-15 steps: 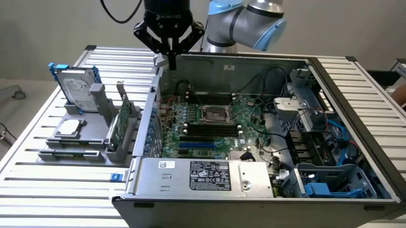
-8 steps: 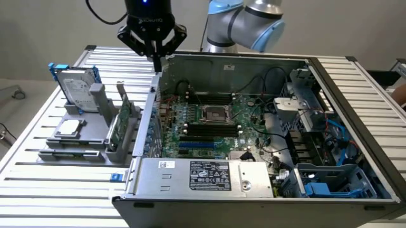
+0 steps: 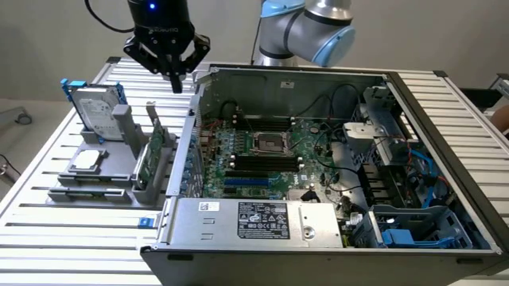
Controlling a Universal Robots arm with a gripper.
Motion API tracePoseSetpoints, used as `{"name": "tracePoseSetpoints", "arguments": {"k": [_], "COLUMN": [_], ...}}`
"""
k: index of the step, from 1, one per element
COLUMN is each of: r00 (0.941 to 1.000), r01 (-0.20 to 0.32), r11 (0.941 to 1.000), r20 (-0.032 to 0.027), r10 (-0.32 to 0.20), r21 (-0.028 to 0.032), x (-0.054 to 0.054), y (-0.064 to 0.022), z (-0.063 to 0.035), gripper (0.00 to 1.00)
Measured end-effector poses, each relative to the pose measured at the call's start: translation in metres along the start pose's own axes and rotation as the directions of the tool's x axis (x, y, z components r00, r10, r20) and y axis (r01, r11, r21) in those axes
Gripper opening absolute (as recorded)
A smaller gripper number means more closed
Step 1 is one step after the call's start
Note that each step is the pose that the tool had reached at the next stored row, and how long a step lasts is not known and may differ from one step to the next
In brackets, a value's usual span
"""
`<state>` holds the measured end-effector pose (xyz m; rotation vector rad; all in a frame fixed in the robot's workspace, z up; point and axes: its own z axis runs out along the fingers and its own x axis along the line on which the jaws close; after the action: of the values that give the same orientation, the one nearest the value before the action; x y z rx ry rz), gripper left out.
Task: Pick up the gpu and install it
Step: 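Reach for the gpu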
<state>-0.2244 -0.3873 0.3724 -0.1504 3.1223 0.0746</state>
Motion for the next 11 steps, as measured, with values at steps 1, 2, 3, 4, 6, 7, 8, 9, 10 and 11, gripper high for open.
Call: {"name": "tracePoseSetpoints", "arguments": {"k": [1,2,3,4,6,7,8,9,10,11], "r00": [1.0,1.0,1.0,1.0,1.0,1.0,1.0,1.0,1.0,1.0], "r01": [0.0,0.0,0.0,0.0,0.0,0.0,0.0,0.0,0.0,0.0], "r11": [1.0,1.0,1.0,1.0,1.0,1.0,1.0,1.0,1.0,1.0], "r20": [-0.0001,-0.0002,0.0,0.0,-0.0001,-0.0001,0.0,0.0,-0.0001,0.0], "r10": [0.0,0.0,0.0,0.0,0.0,0.0,0.0,0.0,0.0,0.0], "r21": [0.0,0.0001,0.0,0.0,0.0001,0.0,0.0,0.0,0.0001,0.0], "x": [0.005,0.009,0.014,0.018,0.027,0.032,0.036,0.041,0.046,0.05], "y": [0.0004,0.0008,0.0011,0.0013,0.0014,0.0014,0.0013,0.0011,0.0007,0.0], "z": [0.0005,0.001,0.0017,0.0024,0.0039,0.0048,0.0058,0.0069,0.0079,0.0091], "gripper": [0.11,0.11,0.11,0.11,0.11,0.11,0.11,0.11,0.11,0.11]}}
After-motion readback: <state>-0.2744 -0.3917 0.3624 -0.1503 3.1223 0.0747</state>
